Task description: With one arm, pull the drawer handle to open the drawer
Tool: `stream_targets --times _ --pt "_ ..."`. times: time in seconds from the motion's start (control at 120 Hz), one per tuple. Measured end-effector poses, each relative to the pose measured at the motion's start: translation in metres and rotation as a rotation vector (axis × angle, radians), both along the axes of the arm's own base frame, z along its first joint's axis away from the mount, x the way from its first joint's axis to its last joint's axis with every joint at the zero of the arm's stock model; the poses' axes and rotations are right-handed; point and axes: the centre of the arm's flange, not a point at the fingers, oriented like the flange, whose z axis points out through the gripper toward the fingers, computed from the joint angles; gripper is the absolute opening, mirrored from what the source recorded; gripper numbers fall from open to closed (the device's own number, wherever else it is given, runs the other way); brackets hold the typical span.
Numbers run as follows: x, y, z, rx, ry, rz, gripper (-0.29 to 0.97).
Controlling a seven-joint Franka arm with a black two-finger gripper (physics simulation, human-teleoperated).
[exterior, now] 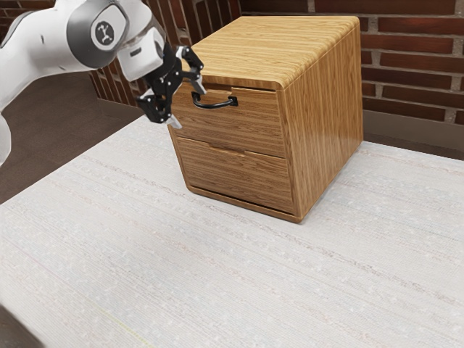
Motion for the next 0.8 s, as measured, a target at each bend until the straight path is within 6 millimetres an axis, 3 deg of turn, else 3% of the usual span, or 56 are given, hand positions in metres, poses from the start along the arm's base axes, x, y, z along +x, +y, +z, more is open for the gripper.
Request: stream_targets --times 0.467,0.8 --pt "0.011 -0.002 -0.017 0.004 0.010 -0.021 0.67" --pt "0.013 -0.002 -0.018 0.006 0.008 -0.026 0.47"
